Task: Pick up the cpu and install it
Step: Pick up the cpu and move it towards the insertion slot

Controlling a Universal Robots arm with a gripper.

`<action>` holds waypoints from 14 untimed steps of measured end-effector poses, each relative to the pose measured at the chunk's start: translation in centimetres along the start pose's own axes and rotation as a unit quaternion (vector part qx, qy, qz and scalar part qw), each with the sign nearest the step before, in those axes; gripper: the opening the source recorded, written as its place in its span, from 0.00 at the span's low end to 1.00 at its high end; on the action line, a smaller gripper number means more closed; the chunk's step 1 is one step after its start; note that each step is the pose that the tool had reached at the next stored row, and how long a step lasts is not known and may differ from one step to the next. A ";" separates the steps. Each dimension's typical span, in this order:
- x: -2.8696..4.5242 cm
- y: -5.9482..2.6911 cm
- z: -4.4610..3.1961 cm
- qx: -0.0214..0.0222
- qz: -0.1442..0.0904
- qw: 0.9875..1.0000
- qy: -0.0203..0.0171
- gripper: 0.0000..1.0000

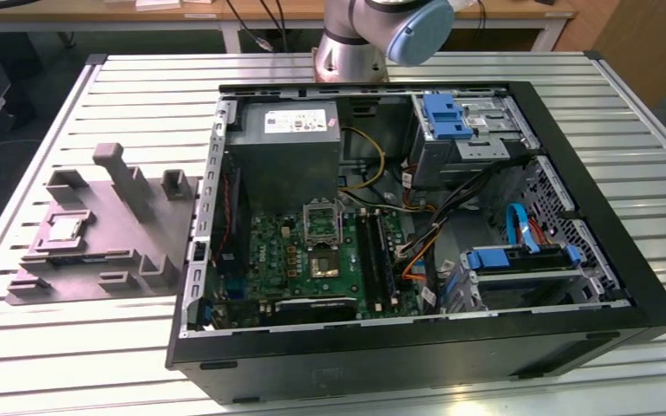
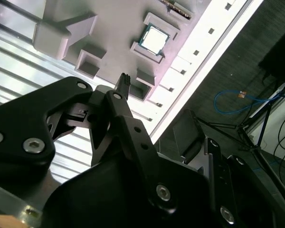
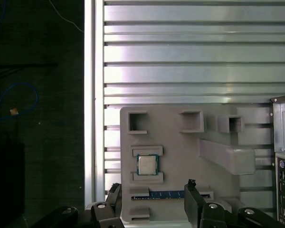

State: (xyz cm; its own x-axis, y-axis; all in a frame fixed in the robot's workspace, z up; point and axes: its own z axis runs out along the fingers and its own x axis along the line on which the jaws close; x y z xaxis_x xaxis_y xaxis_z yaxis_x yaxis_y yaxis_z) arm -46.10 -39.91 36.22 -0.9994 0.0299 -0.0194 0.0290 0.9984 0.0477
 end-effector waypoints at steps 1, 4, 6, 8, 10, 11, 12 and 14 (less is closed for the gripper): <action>0.00 0.00 0.04 -0.001 0.000 1.000 0.000 0.64; 0.00 0.00 0.10 -0.003 0.000 1.000 0.000 0.64; 0.00 -0.01 0.14 -0.004 0.000 1.000 0.000 0.64; 0.00 -0.01 0.19 -0.005 0.000 1.000 0.000 0.64; 0.00 -0.01 0.21 -0.005 0.000 1.000 0.000 0.64; 0.00 -0.02 0.32 -0.005 0.000 1.000 0.000 0.64; 0.01 -0.02 0.39 -0.005 0.000 1.000 0.000 0.64; 0.01 -0.02 0.39 -0.005 0.000 1.000 0.000 0.64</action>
State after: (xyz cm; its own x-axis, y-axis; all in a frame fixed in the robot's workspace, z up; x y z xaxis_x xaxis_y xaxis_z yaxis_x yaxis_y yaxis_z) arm -46.10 -39.91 35.82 -0.9994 0.0302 -0.0192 0.0290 0.9979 0.0578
